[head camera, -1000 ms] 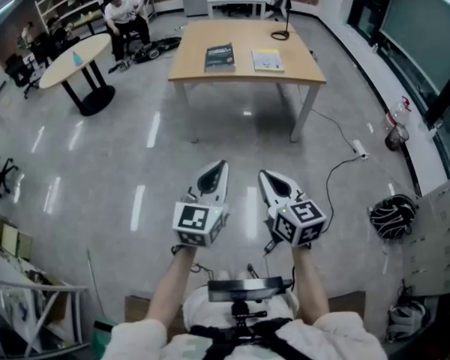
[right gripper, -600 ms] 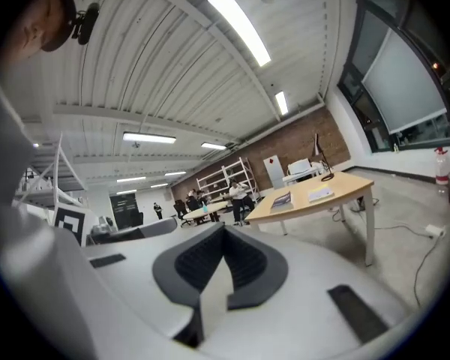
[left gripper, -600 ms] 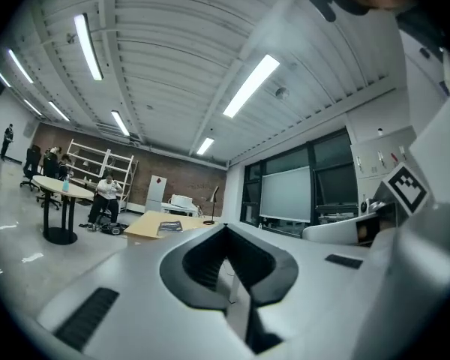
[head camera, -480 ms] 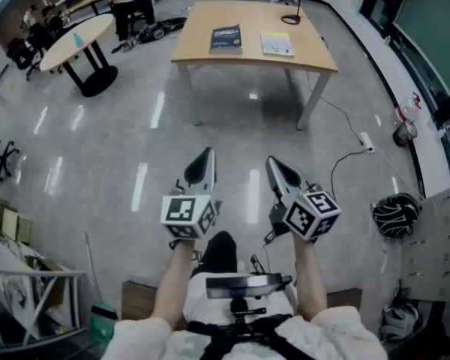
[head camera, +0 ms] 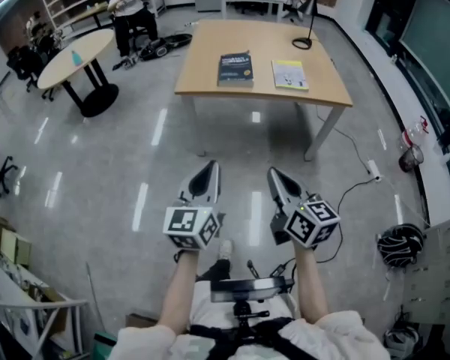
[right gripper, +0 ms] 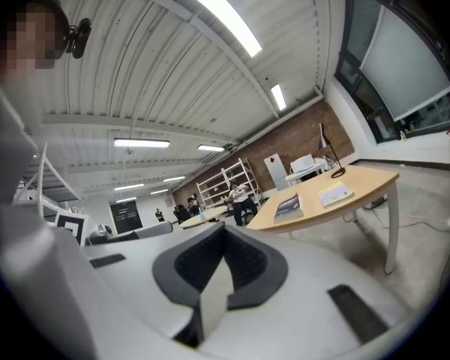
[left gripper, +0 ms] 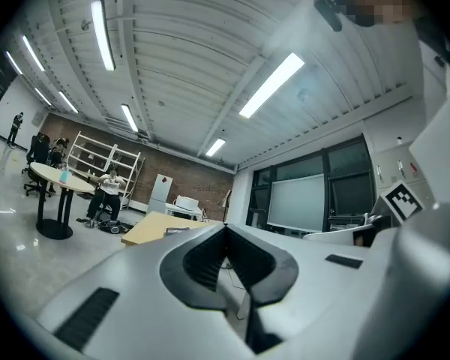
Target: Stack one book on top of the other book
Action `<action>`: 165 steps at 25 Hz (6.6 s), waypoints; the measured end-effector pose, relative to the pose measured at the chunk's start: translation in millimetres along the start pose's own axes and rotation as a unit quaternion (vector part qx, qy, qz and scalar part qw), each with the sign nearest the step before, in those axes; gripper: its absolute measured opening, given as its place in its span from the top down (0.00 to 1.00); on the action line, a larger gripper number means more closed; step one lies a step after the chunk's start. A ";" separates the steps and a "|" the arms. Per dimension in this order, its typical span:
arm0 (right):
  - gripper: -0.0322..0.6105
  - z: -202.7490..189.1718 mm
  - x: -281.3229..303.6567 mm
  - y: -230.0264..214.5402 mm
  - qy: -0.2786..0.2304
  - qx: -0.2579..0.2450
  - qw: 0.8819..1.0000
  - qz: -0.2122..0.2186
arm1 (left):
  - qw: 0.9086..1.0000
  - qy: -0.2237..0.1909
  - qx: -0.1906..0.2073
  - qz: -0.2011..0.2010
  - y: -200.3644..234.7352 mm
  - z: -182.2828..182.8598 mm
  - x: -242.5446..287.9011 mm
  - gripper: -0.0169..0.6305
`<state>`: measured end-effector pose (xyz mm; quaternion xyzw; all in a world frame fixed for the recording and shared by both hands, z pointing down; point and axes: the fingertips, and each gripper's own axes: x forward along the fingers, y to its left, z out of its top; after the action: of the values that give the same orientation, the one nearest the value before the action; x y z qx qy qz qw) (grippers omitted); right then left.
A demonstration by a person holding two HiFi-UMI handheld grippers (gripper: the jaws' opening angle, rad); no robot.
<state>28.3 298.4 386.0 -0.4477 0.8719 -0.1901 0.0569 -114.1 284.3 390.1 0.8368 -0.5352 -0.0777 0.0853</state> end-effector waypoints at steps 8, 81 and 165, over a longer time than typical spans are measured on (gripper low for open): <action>0.95 34.5 109.6 -37.8 -0.008 0.011 1.000 -0.028 | 1.000 0.003 -0.011 -0.028 82.4 28.7 101.0 0.96; 0.95 -53.2 553.7 -412.1 0.327 -0.068 0.935 -0.123 | 0.924 0.377 -0.035 0.052 304.7 -211.4 557.6 0.96; 0.44 -117.0 461.1 -378.2 0.365 0.260 0.893 0.038 | 0.828 0.431 -0.349 -0.088 266.0 -255.6 452.6 0.57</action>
<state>10.5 -238.1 671.2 -0.2828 0.7671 -0.5575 -0.1443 -104.4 -221.6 681.4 0.7433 -0.3052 0.1017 0.5865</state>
